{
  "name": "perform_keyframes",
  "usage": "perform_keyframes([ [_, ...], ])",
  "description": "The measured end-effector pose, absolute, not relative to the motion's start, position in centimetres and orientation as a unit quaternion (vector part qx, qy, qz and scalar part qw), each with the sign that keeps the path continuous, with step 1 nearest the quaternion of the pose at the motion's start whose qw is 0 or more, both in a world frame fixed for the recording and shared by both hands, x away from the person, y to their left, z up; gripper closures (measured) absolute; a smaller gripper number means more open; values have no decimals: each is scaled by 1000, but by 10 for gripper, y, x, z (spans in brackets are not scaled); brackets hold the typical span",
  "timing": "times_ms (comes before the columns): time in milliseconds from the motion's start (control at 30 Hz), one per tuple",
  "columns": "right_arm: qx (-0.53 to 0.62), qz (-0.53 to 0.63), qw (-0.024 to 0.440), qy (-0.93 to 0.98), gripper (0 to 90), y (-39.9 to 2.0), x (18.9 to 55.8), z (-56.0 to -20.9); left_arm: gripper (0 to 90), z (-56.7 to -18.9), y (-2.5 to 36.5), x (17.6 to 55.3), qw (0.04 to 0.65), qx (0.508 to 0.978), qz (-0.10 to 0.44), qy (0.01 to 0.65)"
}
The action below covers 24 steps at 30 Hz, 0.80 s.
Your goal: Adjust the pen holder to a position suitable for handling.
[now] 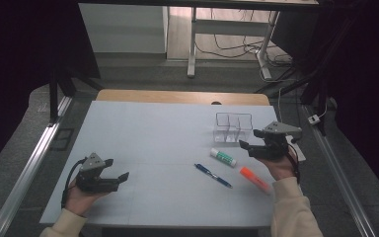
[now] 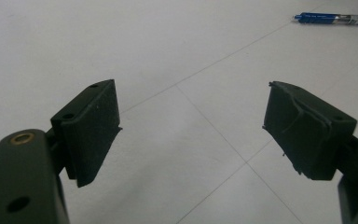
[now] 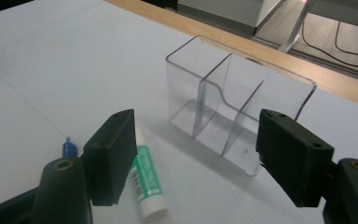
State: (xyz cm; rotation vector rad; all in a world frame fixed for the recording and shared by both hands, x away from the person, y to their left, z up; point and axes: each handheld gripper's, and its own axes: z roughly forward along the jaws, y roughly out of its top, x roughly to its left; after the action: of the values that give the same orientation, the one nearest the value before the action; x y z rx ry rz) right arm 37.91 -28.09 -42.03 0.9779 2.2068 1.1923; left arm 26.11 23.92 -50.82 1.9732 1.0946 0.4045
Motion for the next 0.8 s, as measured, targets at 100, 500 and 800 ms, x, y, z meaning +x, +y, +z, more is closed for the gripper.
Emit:
perform_keyframes([
  [100,370,427,227,793,290,-285,388,-419,180,-508,239,261,412,785,161,434],
  [500,407,411,238,780,303,-300,407,-420,179,-510,238,262,408,789,159,431],
  [800,438,401,250,765,343,-314,418,-420,179,-510,240,262,408,787,163,432],
])
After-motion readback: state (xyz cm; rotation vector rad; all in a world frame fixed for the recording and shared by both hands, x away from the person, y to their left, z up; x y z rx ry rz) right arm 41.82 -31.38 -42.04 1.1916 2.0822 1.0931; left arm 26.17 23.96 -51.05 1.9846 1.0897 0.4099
